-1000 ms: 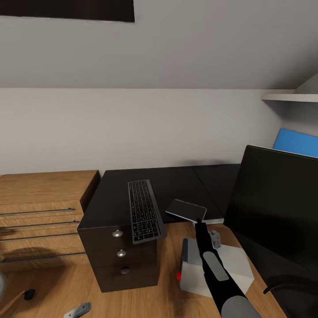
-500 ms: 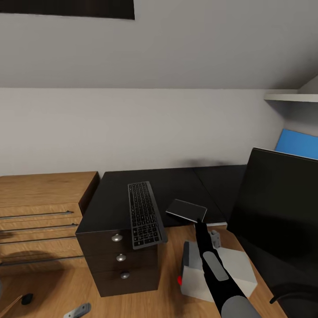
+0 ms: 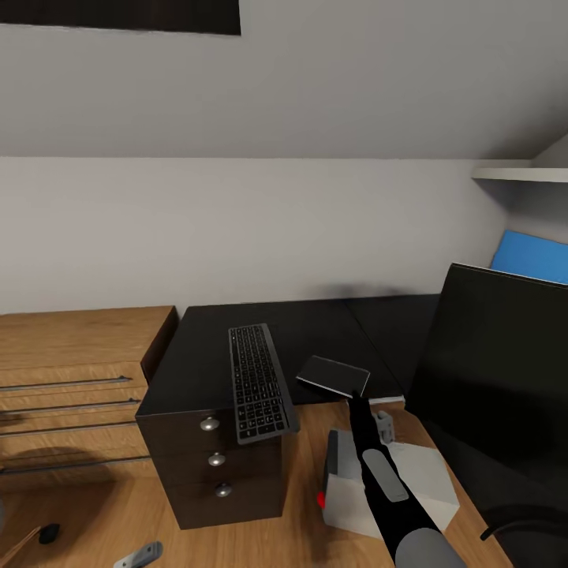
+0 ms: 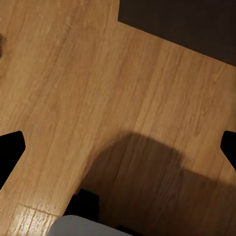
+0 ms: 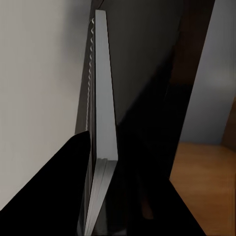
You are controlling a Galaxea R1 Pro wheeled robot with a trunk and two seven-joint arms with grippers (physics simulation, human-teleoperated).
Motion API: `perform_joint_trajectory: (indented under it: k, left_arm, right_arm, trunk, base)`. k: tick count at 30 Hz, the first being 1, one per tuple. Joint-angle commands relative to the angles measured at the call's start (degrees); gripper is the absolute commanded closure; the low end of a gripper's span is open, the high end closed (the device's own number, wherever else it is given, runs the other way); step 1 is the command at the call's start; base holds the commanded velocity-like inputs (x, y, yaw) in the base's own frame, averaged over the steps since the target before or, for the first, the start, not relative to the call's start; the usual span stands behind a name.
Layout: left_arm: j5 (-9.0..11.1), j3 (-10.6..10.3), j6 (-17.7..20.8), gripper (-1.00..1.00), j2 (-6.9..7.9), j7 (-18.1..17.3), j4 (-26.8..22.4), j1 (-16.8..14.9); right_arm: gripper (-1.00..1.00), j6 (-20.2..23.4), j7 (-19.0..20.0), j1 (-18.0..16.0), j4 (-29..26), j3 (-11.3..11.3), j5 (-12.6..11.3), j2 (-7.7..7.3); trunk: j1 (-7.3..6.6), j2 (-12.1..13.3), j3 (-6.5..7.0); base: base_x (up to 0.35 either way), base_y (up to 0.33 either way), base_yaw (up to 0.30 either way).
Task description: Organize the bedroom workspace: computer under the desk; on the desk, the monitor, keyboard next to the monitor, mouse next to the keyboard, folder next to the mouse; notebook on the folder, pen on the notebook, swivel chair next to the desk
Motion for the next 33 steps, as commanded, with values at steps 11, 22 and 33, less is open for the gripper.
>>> perform_joint_trajectory:
  k: [11,22,33]
  left_arm:
    - [0.6,0.1,0.3,-1.00,-0.04,0.3,0.2,0.0]
    - [0.5,0.1,0.3,-1.00,-0.04,0.3,0.2,0.0]
    - [0.5,0.1,0.3,-1.00,-0.10,0.3,0.2,0.0]
  right_arm:
    - [1.00,0.1,0.5,0.0,0.0,-0.1,-0.7,0.04]
    - [1.00,0.1,0.5,0.0,0.0,-0.1,-0.7,0.03]
    - [-1.00,0.1,0.3,0.0,0.0,0.0,-0.7,0.03]
  trunk:
    - [-0.02,0.0,-0.06]
    - [-0.02,0.0,-0.06]
    - [-0.02,0.0,-0.06]
  base:
    - [-0.067,0.000,0.000]
    - [-0.001,0.000,0.000]
    - [0.000,0.000,0.000]
